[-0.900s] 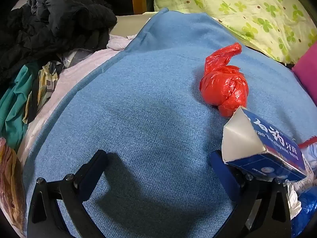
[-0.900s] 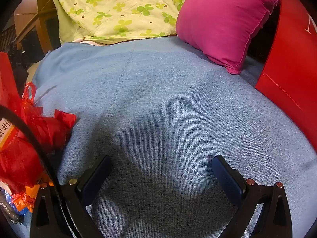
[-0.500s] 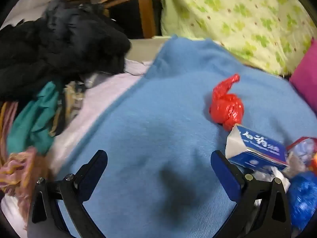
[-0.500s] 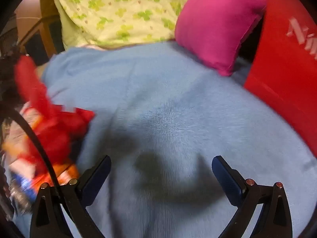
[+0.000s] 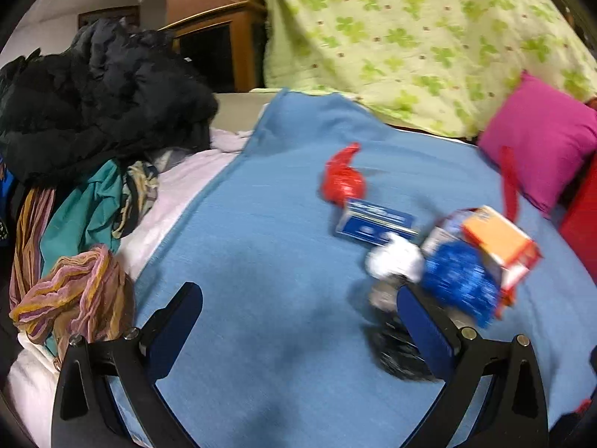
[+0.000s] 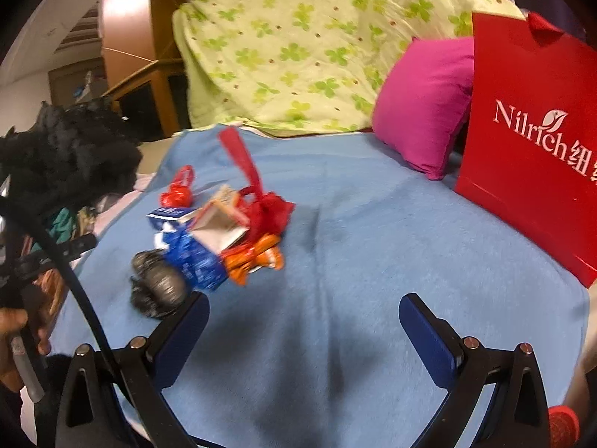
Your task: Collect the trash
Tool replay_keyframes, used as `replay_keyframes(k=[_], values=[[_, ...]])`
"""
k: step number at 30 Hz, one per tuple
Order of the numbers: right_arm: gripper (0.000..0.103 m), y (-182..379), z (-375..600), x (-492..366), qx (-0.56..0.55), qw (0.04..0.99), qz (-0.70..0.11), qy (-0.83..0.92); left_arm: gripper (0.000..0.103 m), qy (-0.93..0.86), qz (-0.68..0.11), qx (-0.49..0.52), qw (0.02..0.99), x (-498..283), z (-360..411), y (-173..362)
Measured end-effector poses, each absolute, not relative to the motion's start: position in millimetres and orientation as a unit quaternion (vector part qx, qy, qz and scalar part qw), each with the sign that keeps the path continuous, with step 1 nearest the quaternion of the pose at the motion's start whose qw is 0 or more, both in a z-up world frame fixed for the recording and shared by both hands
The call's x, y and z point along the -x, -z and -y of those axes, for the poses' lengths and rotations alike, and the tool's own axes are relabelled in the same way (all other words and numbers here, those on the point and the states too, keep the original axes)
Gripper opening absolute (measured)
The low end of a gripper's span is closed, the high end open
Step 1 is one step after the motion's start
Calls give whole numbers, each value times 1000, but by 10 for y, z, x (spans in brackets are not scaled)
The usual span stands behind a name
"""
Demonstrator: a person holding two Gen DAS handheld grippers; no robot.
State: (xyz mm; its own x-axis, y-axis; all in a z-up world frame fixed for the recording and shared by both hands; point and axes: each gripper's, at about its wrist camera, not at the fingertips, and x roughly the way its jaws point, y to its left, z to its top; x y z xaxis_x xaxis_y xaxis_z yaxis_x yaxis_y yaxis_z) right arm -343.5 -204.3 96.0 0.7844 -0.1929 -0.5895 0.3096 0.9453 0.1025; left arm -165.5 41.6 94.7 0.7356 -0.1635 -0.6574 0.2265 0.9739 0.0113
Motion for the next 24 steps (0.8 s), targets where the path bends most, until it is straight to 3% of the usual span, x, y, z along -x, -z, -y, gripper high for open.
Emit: replay_keyframes(k=[24], values=[[103,-1122,1976,3848,-92,948,-266,148,103,162,-334,-48,927,2204,-63,-1097]])
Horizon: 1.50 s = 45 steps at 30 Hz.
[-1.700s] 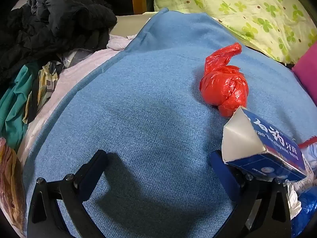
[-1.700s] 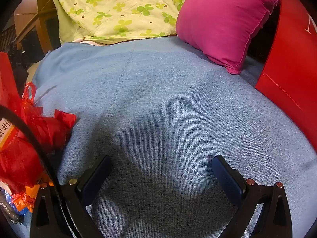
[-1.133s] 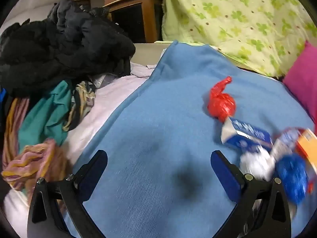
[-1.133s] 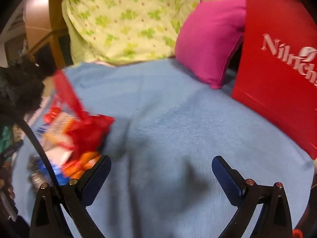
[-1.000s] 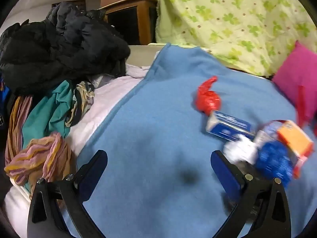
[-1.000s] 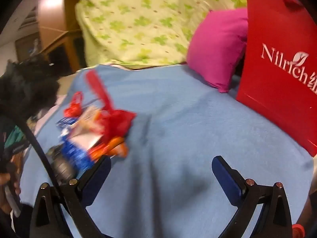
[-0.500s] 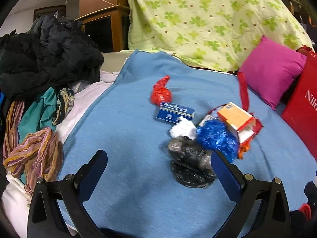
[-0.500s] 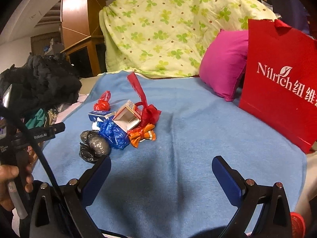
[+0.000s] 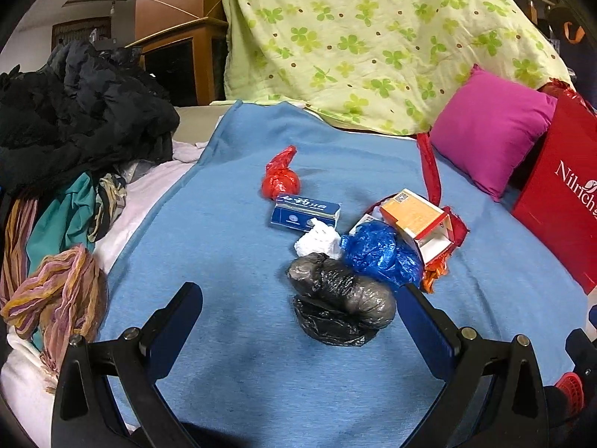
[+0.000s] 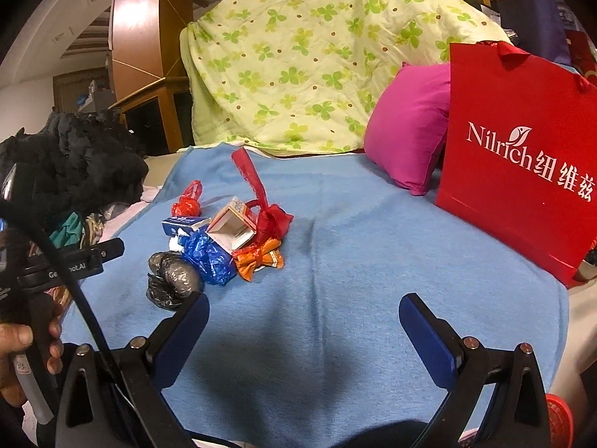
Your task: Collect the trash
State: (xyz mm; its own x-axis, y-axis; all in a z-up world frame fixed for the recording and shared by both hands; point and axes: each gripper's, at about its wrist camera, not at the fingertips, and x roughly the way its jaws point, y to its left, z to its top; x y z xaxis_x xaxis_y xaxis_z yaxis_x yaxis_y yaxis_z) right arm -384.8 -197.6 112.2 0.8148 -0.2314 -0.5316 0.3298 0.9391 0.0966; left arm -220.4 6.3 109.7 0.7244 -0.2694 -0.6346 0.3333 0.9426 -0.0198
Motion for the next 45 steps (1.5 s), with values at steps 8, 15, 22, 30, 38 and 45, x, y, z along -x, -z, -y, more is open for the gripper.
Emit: replay_keyframes(k=[8,15,22,30,38,45], values=[[103,-1078,1988,3785,-90,946,-272,152,103,164,-338,-49,925,2164,-8,-1073],[103,-1056,2010,3724,-88,944,-276,156,103,163,-343,-43,924,2116,12,-1050],[103,-1031,2028,3690,-87,943,-279,158,103,158,-352,-40,922,2078,9,-995],[103,-988,2057,3665,-89,941,-282,162,103,142,-364,-33,920,2008,-13,-924],[103,-958,2075,3641,-91,940,-285,162,103,141,-370,-39,917,1987,22,-873],[103,-936,2122,3631,-96,939,-285,164,103,141,-373,-44,916,1978,75,-845]])
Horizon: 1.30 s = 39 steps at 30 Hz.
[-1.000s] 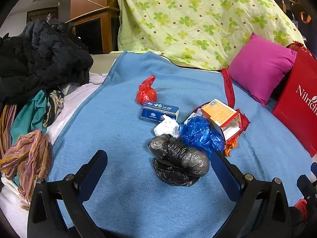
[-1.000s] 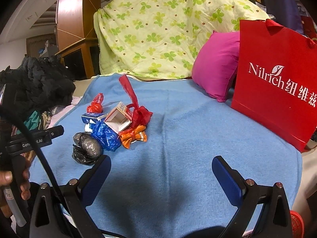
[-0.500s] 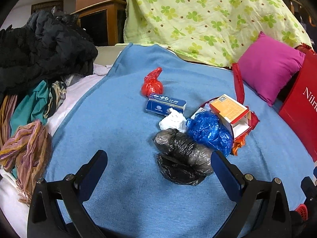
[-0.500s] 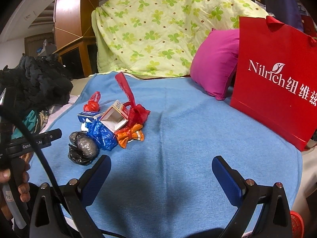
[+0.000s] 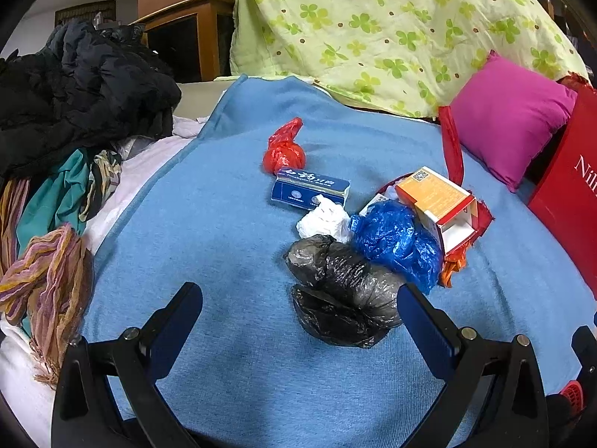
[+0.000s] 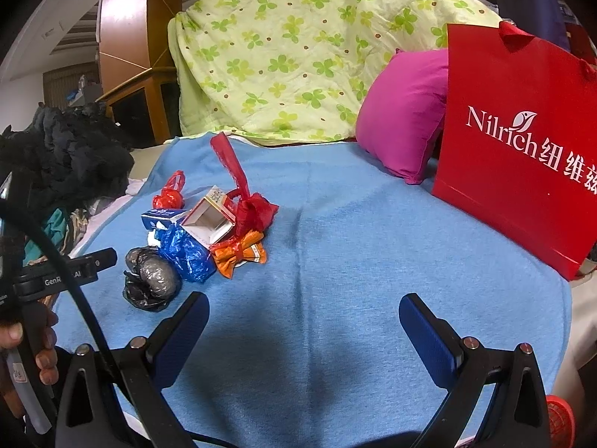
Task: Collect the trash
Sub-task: 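Grasp the black plastic bag with the left tool while the right tool grasps the orange medicine box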
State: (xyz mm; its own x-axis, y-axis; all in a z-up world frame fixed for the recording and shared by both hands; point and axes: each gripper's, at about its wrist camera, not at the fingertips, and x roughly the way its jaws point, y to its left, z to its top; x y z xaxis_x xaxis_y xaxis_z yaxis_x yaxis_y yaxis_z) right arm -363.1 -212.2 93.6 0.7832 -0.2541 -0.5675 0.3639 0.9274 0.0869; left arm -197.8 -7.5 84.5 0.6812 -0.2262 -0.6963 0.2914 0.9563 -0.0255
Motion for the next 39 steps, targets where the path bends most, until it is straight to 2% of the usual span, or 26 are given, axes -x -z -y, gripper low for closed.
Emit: replay_keyframes(k=[8,13,26,27,28,29,31,39], values=[[103,-920,2177,3654,-100,938,-284,170,103,129,-367,-28,921,1965,-35,-815],[103,-867,2229,3646,-113,936,-286,169,103,122,-392,-18,912,1885,-99,-682],[103,-721,2344,3617,-144,929,-297,166,103,146,-434,-85,885,1588,673,-355],[103,-719,2344,3622,-143,929,-298,166,97,149,-435,-87,884,1569,674,-319],[103,-721,2343,3627,-141,929,-299,166,73,156,-436,-80,882,1558,636,-284],[103,-724,2337,3633,-138,929,-300,166,57,162,-445,-72,878,1550,592,-257],[103,-722,2338,3626,-138,928,-301,167,54,171,-457,-46,872,1523,453,-236],[103,-790,2059,3381,-100,932,-319,141,50,142,-402,-26,904,1555,-140,-501]])
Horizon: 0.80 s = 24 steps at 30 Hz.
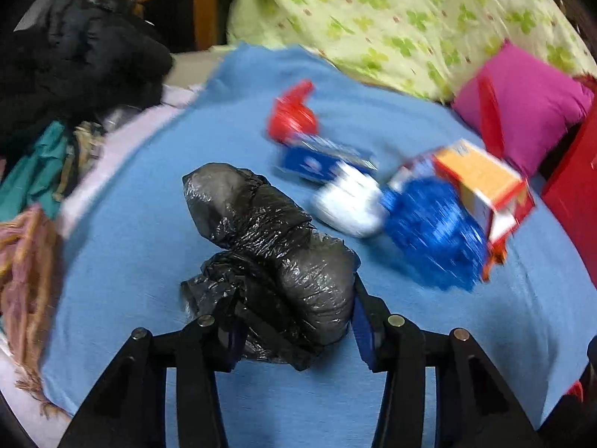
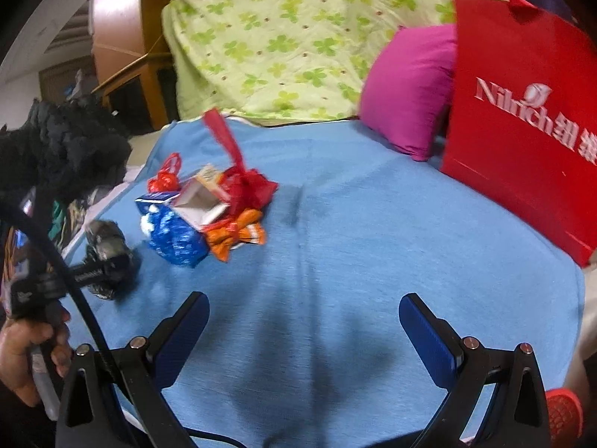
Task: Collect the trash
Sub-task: 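Grasp the black plastic bag with the left tool while the right tool grasps the orange medicine box, then lift the black bag and the medicine box and carry both toward the red basket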
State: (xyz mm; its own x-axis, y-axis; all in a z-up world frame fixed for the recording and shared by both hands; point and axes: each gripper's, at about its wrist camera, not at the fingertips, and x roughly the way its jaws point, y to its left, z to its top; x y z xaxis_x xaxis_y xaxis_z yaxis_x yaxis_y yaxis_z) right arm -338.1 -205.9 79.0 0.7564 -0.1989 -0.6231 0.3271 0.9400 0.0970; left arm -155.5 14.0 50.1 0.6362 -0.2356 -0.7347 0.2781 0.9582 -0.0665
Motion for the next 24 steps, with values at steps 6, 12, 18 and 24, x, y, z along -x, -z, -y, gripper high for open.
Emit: replay_keyframes(k=[6,12,18,24], values=[[103,-849,1700,3046,-67,936,-335,86,50,103,-381,9,919,1367,-499,-492],[103,-1096,1645,2507,-55,941,-322,89,50,108,-373,34,921,1316,-539,-457],[103,-1170,1464,1893,-39,945,-318,73,50,115,-381,46,916,1246,-529,-402],[81,-782,1622,1507,-43,920,-378,97,50,124,-385,44,914,1228,-509,-377]])
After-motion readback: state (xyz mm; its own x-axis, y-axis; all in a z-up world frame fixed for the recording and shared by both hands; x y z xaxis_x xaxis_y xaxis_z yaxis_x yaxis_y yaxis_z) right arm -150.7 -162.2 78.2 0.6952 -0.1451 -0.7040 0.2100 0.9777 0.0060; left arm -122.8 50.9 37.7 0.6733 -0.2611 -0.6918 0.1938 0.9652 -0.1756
